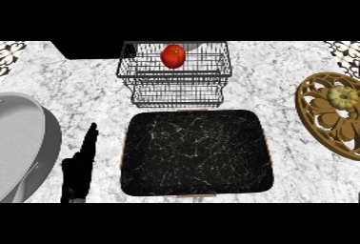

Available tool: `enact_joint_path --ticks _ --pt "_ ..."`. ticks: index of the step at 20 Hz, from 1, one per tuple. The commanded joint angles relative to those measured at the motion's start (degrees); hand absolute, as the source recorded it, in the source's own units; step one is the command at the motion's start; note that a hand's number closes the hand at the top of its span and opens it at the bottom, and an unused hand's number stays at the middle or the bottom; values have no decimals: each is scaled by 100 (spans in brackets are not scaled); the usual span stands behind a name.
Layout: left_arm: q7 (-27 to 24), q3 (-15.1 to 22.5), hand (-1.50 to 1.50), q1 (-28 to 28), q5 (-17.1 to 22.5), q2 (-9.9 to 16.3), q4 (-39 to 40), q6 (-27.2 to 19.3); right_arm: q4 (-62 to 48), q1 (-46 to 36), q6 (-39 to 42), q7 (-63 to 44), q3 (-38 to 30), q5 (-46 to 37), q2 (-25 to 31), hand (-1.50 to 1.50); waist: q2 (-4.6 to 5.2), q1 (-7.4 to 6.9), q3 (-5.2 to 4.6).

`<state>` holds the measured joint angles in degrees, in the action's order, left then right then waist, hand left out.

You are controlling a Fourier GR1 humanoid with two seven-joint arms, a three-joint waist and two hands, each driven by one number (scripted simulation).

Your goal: Pick the tomato from the tray and place it in the tiered basket

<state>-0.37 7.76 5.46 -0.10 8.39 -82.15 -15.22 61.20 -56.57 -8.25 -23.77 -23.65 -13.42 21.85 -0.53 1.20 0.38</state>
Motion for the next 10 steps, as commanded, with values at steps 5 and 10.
enact_joint_path --ticks 5,10 --pt "-63 -141 0 148 46 70 166 85 341 1473 1901 342 -1173 1320 1552 -150 35 8 -33" --pt "-83 -83 0 89 78 28 326 258 -636 1765 3098 923 -1860 1987 2546 -150 71 -83 -33"
